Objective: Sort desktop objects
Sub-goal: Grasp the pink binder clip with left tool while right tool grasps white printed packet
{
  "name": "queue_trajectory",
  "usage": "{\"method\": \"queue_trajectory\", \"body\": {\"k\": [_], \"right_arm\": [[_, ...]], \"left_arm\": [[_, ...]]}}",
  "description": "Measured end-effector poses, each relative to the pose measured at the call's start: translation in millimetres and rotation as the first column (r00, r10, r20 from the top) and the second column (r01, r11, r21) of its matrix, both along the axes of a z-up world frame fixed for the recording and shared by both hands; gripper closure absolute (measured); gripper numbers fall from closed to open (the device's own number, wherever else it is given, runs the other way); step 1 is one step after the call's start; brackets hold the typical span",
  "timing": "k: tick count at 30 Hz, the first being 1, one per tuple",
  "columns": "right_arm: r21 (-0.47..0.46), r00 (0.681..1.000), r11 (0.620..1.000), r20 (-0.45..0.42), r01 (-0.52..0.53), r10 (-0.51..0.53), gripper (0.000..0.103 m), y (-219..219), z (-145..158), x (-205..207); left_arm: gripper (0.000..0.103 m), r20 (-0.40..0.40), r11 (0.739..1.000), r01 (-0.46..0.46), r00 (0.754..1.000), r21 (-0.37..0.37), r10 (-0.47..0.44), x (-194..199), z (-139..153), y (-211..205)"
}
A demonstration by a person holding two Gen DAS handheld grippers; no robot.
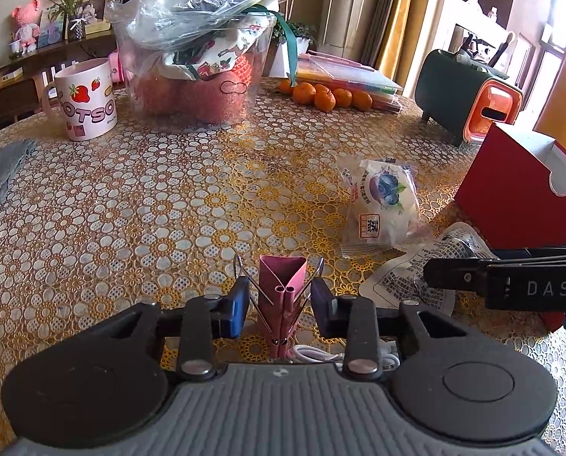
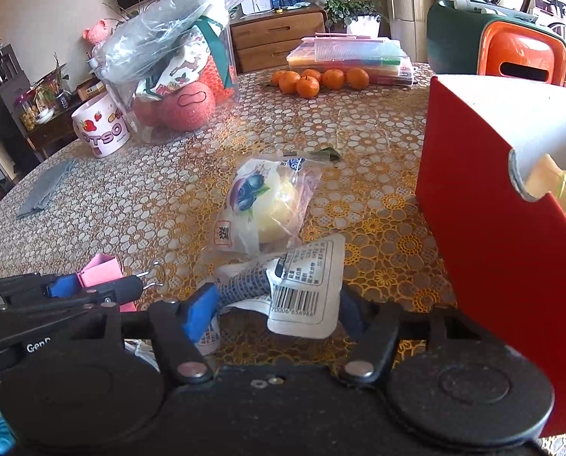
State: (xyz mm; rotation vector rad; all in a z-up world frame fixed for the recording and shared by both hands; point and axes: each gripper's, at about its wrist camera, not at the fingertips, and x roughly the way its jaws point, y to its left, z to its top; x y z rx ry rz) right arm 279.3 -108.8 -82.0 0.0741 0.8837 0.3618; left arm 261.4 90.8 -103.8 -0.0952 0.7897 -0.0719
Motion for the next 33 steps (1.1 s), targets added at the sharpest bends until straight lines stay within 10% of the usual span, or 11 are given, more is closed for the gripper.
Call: {"method": "queue_trajectory", "body": {"k": [15, 18, 23, 33], "right_arm": [[0.030, 0.999, 0.999, 0.039, 0.022, -0.023, 0.044, -18.3, 14.5, -12.7], [0.041, 0.999, 0.999, 0.037, 0.021, -0.023, 0.089, -23.4, 19.5, -14.2], [0.042, 0.999, 0.998, 0.030, 0.036, -0.037, 0.086, -32.5, 19.8, -15.1], [-0.004, 1.000, 1.000, 0.008, -0.004, 0.004, 0.032, -24.1, 10.0, -13.2]], "left_arm": [[0.074, 0.004, 1.000, 0.018, 1.000, -0.011, -0.018, -8.7, 12.6, -6.7], [0.074, 0.004, 1.000, 0.026, 1.000, -0.016, -0.026, -10.5, 16.3, -10.0], [0.074, 0.007, 1.000, 0.025, 1.000, -0.015, -0.025, -15.0, 19.6, -14.5], [0.075, 0.004, 0.999, 0.029, 1.000, -0.019, -0.029, -15.3, 19.7, -14.3]]}}
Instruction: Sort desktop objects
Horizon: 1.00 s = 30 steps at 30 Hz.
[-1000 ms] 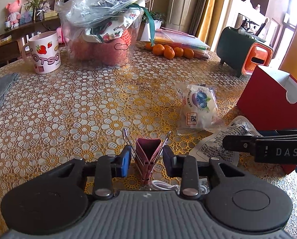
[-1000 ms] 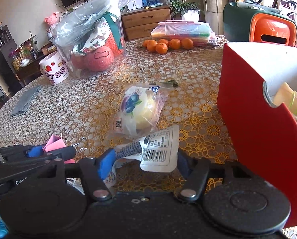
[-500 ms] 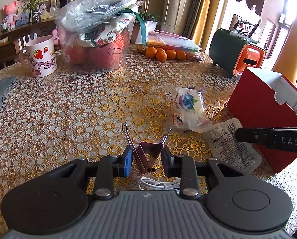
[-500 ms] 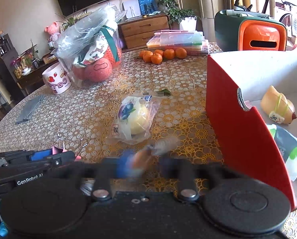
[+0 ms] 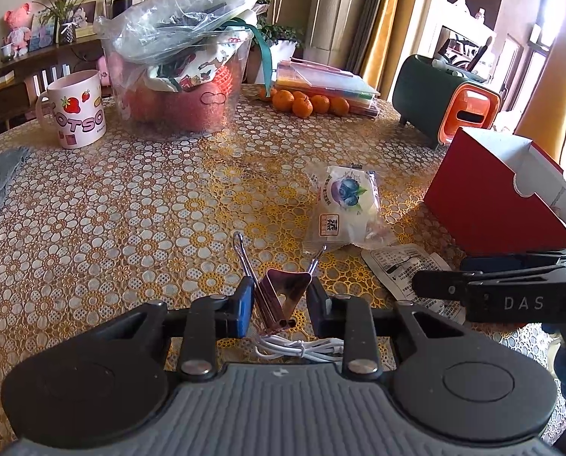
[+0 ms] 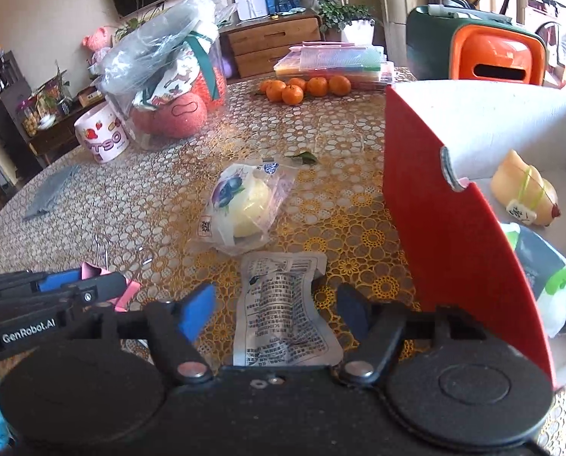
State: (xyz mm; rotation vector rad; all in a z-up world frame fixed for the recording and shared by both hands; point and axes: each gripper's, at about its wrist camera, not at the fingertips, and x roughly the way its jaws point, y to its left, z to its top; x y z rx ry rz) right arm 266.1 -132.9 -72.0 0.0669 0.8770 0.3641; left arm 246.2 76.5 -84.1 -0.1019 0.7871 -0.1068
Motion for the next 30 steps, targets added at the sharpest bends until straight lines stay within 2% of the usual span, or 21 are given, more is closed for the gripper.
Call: {"method": "queue_trajectory", "body": {"k": [8, 11, 18, 24, 26, 27, 29, 30], "right_arm": [[-0.070, 0.999, 0.997, -0.029, -0.045, 0.043, 0.034, 15.3, -17.9, 6.8], [-0.081, 0.998, 0.995, -0.036, -0.054, 0.051, 0.041, 16.8, -21.0, 7.2], [-0.107, 0.997, 0.992, -0.019, -0.072, 0.071, 0.043, 19.6, -22.6, 6.1], [-0.109, 0.996, 0.990, -0.015, -0.088, 0.087, 0.041, 19.3, -21.2, 6.4], [-0.111, 0.996, 0.990, -0.013, -0.085, 0.084, 0.035, 19.4, -21.1, 7.1], [-0.110, 0.996, 0.990, -0.010, -0.084, 0.083, 0.031, 19.3, -21.2, 7.3], [-0.115, 0.996, 0.990, -0.009, -0.085, 0.084, 0.031, 20.4, -21.9, 8.1], [-0.115, 0.996, 0.989, -0.011, -0.088, 0.087, 0.030, 21.0, -22.6, 8.6]], "left_arm": [[0.076, -0.006, 1.000, 0.003, 1.000, -0.004, -0.003, 2.8, -4.1, 2.5], [0.079, -0.013, 1.000, 0.004, 1.000, -0.007, -0.005, 4.0, -5.8, 2.8], [0.081, -0.024, 1.000, 0.000, 1.000, -0.001, 0.000, 6.0, -8.9, 2.8], [0.080, -0.029, 1.000, -0.006, 1.000, 0.016, 0.007, 9.7, -12.0, 4.7], [0.079, -0.033, 1.000, -0.002, 0.999, 0.024, 0.003, 12.8, -13.4, 3.9], [0.076, -0.035, 1.000, 0.002, 0.999, 0.028, -0.001, 14.7, -14.4, 3.6], [0.068, -0.036, 0.999, 0.003, 0.999, 0.033, -0.002, 18.0, -16.4, 2.8], [0.052, -0.035, 0.999, 0.003, 0.999, 0.032, -0.002, 19.4, -17.8, 2.9]]}}
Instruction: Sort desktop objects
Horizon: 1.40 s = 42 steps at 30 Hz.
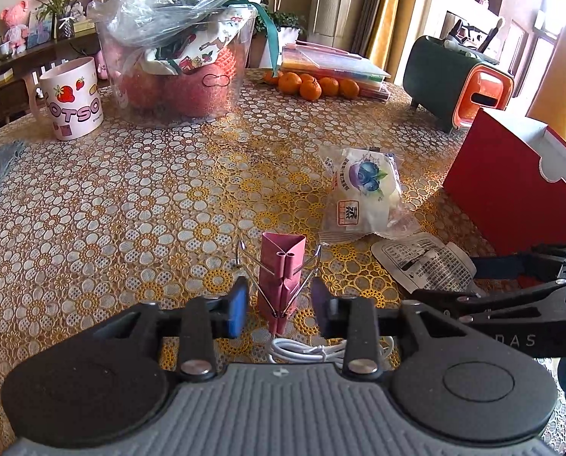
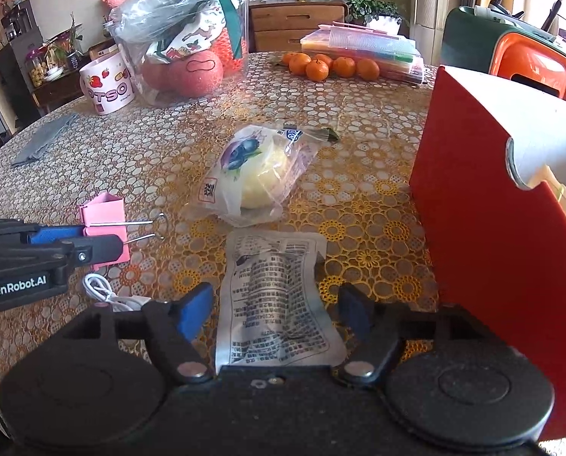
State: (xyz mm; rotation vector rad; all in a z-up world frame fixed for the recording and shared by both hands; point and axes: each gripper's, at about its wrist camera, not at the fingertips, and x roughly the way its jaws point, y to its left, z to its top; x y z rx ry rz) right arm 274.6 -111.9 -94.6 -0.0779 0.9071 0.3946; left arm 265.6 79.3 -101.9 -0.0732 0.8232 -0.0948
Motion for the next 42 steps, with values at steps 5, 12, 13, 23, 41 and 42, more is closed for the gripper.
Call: {"method": "queue_trajectory", "body": {"k": [5, 12, 13, 23, 41, 42], "right_arm": [[-0.016, 1.000, 1.000, 0.011, -0.010, 0.010, 0.030, 2.6, -2.4, -0.9], [-0.011, 1.000, 1.000, 0.019, -0.011, 0.011, 0.042, 1.6, -1.8, -1.1], [-0.010, 1.000, 1.000, 0.019, -0.006, 0.007, 0.046, 1.3, -1.4, -0.7], [0.049, 1.000, 0.998, 0.012, 0.027, -0.027, 0.047, -9.4, 6.7, -3.4], [0.119, 0.998, 0.993, 0.054, 0.002, -0.008, 0.048, -37.2, 55.5, -42.5], [0.123, 0.998, 0.992, 0.057, 0.000, -0.007, 0.048, -39.5, 58.8, -46.1]], "left_arm": [[0.045, 0.009, 1.000, 0.001, 1.000, -0.005, -0.001, 5.7, -4.3, 1.5], [0.064, -0.003, 1.000, -0.005, 1.000, -0.013, 0.005, 10.3, -9.3, 2.8], [0.067, -0.002, 1.000, -0.002, 1.000, -0.017, 0.002, 10.2, -9.2, 2.7], [0.077, 0.020, 1.000, 0.026, 0.999, -0.005, -0.026, 2.4, -0.1, -5.9], [0.084, 0.052, 0.996, 0.066, 0.997, -0.063, -0.063, -38.1, 42.7, -28.0], [0.084, 0.057, 0.996, 0.071, 0.996, -0.062, -0.068, -41.1, 46.1, -30.5]]}}
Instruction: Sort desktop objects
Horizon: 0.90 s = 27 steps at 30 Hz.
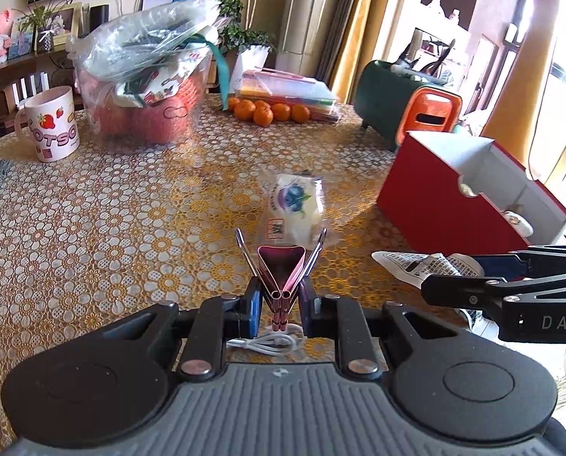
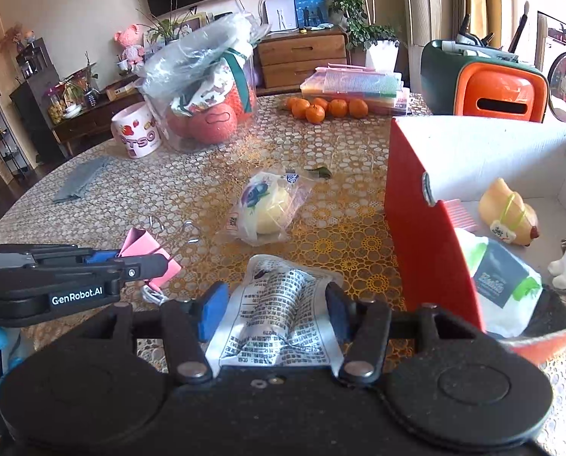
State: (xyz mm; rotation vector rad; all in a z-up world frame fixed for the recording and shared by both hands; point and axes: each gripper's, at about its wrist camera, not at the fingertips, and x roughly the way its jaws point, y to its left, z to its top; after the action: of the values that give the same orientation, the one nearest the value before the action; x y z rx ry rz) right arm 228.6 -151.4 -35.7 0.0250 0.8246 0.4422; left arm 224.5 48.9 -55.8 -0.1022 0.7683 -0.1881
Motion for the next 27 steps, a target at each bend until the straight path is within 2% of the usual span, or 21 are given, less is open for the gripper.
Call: {"method": "queue_trajectory", "body": {"k": [14, 27], "right_arm": [[0.066, 0.999, 0.998, 0.040, -0.003, 0.000, 0.048, -55.5, 45.9, -51.7], [0.064, 0.990, 0.995, 0.110, 0.078, -0.084, 0.048, -131.8, 75.1, -71.0]], "left_arm": [[0.084, 0.050, 0.993, 0.120, 0.992, -0.022, -0.118, -43.2, 49.3, -55.0], [0.084, 0.072, 0.971, 0.240, 0.968, 0.004, -0.239, -48.5, 70.9, -130.0]]}}
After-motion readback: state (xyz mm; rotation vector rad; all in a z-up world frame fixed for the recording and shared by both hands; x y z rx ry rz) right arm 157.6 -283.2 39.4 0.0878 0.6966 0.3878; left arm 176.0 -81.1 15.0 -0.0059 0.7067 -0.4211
